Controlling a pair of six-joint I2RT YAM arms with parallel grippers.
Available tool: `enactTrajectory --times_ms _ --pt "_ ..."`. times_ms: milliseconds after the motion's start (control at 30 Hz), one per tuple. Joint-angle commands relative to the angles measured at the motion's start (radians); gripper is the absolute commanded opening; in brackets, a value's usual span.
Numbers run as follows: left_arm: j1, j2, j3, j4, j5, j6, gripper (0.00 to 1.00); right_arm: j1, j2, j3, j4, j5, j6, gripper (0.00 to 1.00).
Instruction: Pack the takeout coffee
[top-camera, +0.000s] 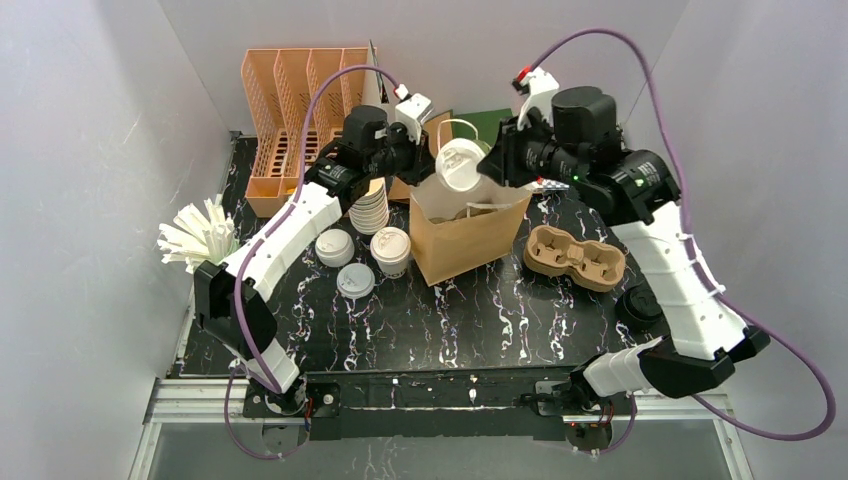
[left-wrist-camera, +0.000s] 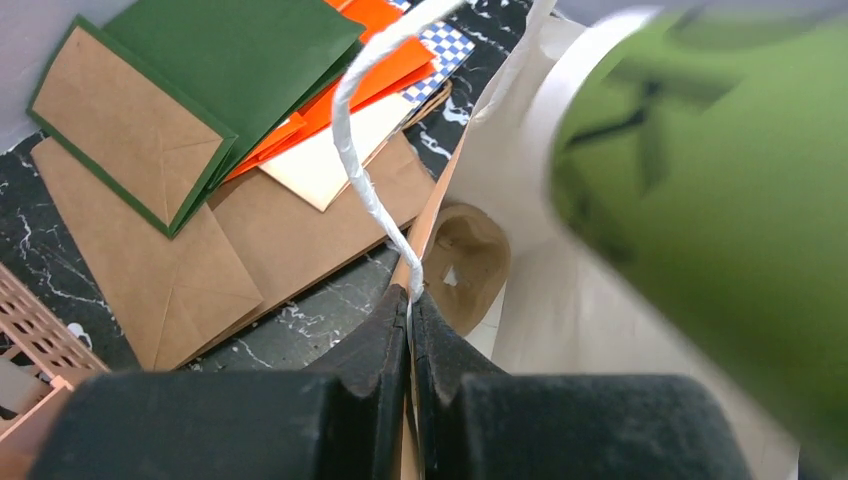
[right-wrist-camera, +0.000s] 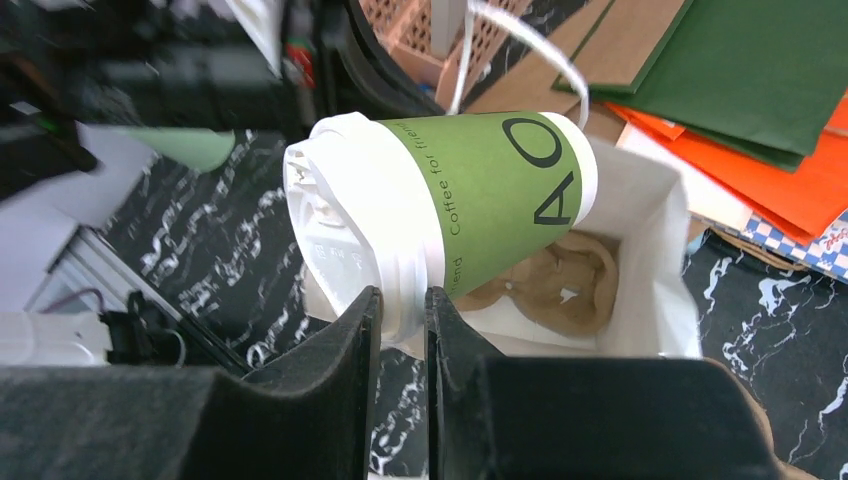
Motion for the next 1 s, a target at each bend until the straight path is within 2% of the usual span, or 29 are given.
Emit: enactTrajectory --times_ms 0,100,167,267,400,467,667,767,967 --pt "-0.005 -0.043 -0.044 0.022 -0.063 0.048 0.01 0.001 -0.013 0.129 -0.015 0.079 0.131 0.01" --pt "-0.005 -0.061 -0.062 0.045 -0.114 0.041 0.02 0.001 -0.043 0.152 0.048 0.096 0.213 0.01" --pt "-0.005 -0.064 -0.062 0.051 -0.146 0.029 0.02 0.001 -0.056 0.153 0.066 -0.040 0.231 0.01" --pt "-0.005 -0.070 -0.073 0.080 -0.206 -0.008 0.02 0.001 -0.033 0.189 -0.057 -0.179 0.220 0.01" --pt "-0.006 -0.080 -0.106 0.148 -0.273 -0.053 0.02 0.001 -0.042 0.127 -0.097 -0.410 0.262 0.01" --pt "-0.006 -0.078 -0.113 0.171 -0.296 -0.063 0.02 0.001 -0.062 0.083 -0.120 -0.466 0.298 0.01" --pt "-0.006 -0.058 -0.107 0.230 -0.335 -0.078 0.02 0.001 -0.200 -0.219 -0.054 -0.506 0.429 0.01" --pt "-0.006 -0.055 -0.107 0.253 -0.343 -0.090 0.02 0.001 -0.262 -0.384 -0.026 -0.454 0.424 0.01" --pt "-0.006 -0.041 -0.089 0.267 -0.365 -0.094 0.03 0.002 -0.367 -0.746 0.175 -0.411 0.373 0.01"
